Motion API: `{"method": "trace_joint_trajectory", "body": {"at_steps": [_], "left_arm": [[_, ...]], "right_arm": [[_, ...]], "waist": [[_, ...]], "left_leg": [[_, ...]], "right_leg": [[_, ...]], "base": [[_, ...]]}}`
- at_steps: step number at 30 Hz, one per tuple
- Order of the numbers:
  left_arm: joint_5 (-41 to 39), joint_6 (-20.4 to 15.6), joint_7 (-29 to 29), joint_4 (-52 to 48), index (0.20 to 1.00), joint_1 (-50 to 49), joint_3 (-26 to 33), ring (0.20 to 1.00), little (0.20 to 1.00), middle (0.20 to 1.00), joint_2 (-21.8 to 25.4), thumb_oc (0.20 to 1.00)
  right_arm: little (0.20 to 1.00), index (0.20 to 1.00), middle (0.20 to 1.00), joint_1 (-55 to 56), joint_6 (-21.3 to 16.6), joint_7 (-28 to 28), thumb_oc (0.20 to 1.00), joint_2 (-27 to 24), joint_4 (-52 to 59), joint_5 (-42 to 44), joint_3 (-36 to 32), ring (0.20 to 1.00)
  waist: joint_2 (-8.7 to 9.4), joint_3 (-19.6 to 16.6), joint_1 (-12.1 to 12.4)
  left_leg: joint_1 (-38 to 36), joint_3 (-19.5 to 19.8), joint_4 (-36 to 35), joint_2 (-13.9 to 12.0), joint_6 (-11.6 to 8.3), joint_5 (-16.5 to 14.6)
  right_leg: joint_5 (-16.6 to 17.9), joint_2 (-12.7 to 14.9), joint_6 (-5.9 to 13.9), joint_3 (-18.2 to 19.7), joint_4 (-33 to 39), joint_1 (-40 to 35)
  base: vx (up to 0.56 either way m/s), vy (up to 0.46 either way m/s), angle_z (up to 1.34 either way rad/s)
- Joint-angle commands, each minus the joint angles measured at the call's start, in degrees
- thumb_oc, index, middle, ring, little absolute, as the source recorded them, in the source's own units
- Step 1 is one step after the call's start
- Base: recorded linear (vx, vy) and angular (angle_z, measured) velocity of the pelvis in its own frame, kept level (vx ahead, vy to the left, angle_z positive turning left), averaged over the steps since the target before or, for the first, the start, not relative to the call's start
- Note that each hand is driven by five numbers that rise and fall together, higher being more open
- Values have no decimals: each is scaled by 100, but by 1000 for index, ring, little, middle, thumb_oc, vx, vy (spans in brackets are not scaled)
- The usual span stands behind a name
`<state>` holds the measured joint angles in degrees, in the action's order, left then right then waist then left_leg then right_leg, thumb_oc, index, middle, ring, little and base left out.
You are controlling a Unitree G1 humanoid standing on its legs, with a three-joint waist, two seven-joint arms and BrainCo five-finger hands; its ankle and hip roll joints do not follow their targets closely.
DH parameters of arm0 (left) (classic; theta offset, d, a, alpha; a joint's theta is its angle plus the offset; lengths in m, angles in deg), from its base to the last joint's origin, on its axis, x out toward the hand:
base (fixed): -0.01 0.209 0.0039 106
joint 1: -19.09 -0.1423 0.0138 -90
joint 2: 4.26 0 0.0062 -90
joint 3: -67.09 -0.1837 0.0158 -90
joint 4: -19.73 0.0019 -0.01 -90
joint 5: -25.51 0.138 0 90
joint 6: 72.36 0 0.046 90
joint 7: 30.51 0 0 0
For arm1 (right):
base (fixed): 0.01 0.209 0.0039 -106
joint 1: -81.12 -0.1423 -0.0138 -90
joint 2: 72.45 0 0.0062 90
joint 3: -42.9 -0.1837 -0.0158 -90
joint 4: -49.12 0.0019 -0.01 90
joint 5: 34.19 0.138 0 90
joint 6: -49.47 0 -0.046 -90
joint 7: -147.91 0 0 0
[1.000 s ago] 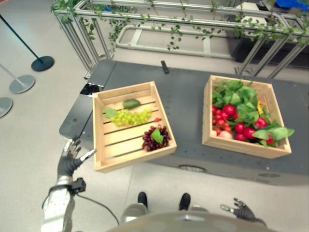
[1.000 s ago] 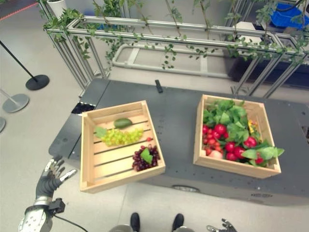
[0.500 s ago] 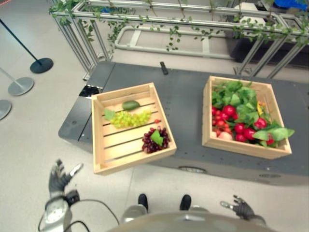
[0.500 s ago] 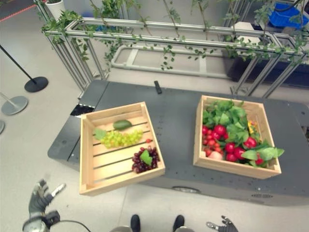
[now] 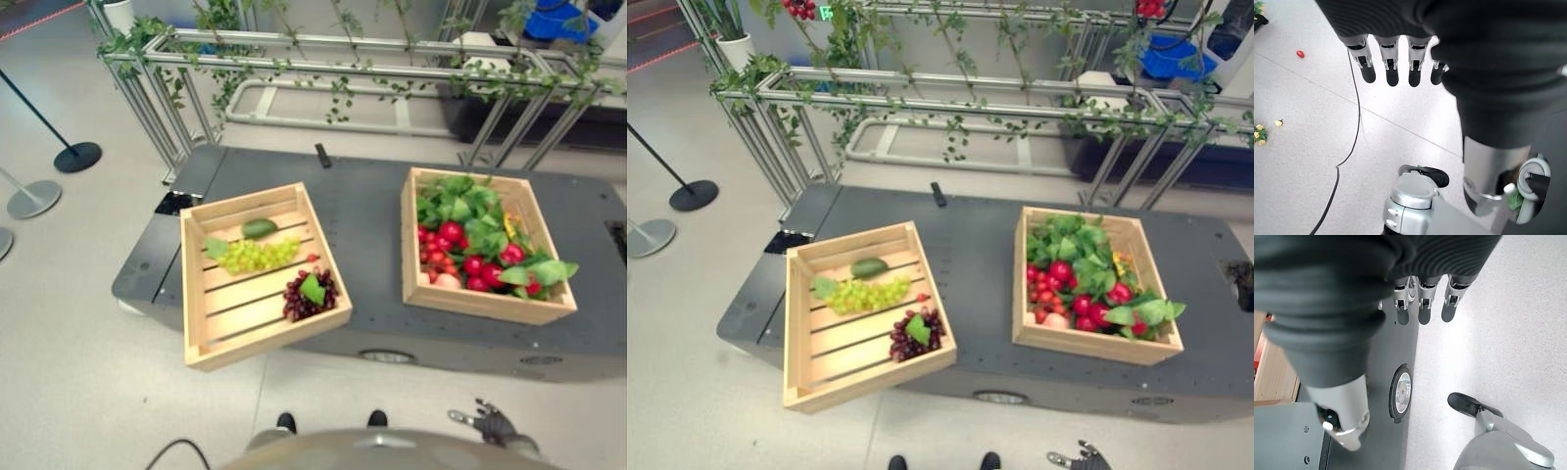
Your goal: Pick up the fruits from the basket on one side to the basket on the other side
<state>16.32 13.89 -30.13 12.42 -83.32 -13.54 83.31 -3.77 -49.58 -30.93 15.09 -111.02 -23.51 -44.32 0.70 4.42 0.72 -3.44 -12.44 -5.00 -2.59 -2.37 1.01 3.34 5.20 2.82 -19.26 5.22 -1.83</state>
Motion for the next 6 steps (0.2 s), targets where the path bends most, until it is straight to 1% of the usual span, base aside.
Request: {"method": "trace_joint_trajectory", "body": {"at_steps": [1,2,3,6], "left_arm": [[325,0,-87,117,1000,226,-151,1000,1000,1000,-62,1000],[357,-41,-86,-31,1000,306,-298,1000,1000,1000,-49,1000],[357,-40,-86,-32,1000,306,-299,1000,1000,1000,-49,1000],[360,-146,31,-367,1000,475,-573,1000,1000,1000,59,1000]], "right_arm": [[1000,1000,1000,-390,45,46,1000,-105,-31,-25,141,1000],[1000,1000,1000,-386,53,54,1000,-66,-51,-15,177,1000],[1000,1000,1000,-385,52,54,1000,-66,-51,-15,176,1000],[1000,1000,1000,-385,46,39,1000,9,-90,13,261,1000]], "waist": [[59,163,-72],[69,160,-66],[69,161,-65],[79,165,-62]], "left_leg": [[-3,-75,73,32,-35,-171],[-6,-69,72,35,-37,-170],[-7,-69,72,35,-37,-170],[-4,-36,73,42,-44,-166]], "right_leg": [[-577,95,372,-45,-324,-209],[-587,90,370,-54,-321,-224],[-587,90,370,-54,-321,-225],[-589,95,369,-85,-325,-241]], "base": [[0,0,0],[0,0,0],[0,0,0],[0,0,0]]}}
